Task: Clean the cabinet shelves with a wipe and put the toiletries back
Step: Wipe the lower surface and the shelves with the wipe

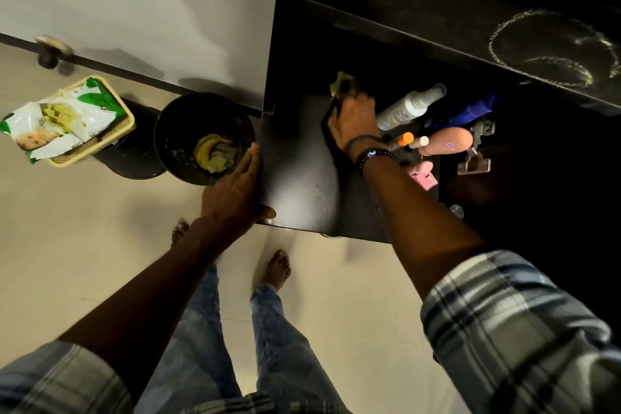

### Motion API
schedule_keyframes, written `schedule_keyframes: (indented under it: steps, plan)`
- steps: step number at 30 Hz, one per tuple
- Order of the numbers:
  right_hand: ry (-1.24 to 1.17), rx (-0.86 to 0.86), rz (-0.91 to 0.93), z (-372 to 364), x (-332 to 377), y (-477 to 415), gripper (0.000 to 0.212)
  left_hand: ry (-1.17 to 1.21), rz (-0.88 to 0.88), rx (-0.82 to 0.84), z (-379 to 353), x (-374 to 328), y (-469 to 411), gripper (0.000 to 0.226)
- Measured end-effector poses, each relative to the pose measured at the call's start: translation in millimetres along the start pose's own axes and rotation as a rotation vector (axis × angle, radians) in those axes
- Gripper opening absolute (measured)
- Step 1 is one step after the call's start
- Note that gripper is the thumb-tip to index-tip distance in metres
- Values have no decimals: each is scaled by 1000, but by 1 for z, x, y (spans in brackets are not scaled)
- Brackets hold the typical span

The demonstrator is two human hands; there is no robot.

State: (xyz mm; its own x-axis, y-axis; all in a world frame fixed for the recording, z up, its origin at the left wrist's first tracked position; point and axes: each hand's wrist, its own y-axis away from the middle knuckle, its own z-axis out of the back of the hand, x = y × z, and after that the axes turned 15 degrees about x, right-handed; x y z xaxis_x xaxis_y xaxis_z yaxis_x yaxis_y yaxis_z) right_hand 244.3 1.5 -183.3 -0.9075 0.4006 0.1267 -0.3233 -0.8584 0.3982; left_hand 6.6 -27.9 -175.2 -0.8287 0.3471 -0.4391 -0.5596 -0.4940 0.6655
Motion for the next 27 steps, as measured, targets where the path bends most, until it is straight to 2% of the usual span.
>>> schedule_keyframes:
  steps: [4,6,8,10,13,17,20,22,24,27]
  plan:
    - [43,36,124,-20,44,17,50,7,6,2,2,0,1,119]
    - [-53,33,219,-48,63,53,41,8,0,-13,1,0,1,118]
    - [-88,37,284,-70,70,102,46,-5,-16,-27,-1,1,1,118]
    - [-173,72,239,-86,59,142,53,9,-53,-44,-3,4,0,122]
    - [-103,-26,129,-94,27,170,52,59,-55,-30,-2,5,1,122]
    - [-93,-96,7,-66,6,127,49,102,-77,-19,-1,5,2,118]
    - [-114,-33,-68,-40,21,77,55,305,-170,8,-4,13,1,114]
    - [-150,-11,-18,-39,42,58,52,543,-211,9,-7,20,1,96]
    - [-228,2,55,-49,68,66,47,746,-183,-48,-10,28,4,68]
    - [-190,-11,255,-82,92,123,46,830,-144,-187,-17,40,11,42]
